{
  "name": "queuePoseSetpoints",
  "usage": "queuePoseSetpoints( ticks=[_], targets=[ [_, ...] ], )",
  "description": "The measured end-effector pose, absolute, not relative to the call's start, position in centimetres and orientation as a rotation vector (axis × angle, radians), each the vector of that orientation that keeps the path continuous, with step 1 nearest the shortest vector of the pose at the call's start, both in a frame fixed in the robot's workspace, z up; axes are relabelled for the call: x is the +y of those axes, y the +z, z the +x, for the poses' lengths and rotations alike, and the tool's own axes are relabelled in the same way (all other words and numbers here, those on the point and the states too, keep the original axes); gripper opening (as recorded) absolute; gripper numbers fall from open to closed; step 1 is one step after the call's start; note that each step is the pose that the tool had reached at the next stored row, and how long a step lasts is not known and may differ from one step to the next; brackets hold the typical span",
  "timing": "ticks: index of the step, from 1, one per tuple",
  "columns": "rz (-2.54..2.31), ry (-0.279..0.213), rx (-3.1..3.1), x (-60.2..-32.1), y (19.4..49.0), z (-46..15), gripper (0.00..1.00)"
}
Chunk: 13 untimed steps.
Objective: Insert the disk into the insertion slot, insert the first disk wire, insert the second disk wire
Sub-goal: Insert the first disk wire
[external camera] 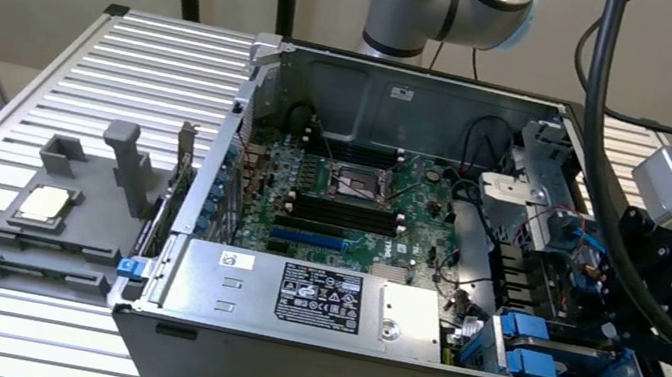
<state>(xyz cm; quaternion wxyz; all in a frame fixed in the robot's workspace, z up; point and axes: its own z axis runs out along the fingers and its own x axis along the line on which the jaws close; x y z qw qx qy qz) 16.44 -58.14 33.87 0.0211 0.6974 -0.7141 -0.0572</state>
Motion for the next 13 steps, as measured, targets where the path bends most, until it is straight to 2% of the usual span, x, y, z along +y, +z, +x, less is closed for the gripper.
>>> queuePoseSetpoints(
  ticks=[13],
  targets=[
    [2.161,-0.176,-2.213,-58.14,33.34,16.44,0.17]
  ],
)
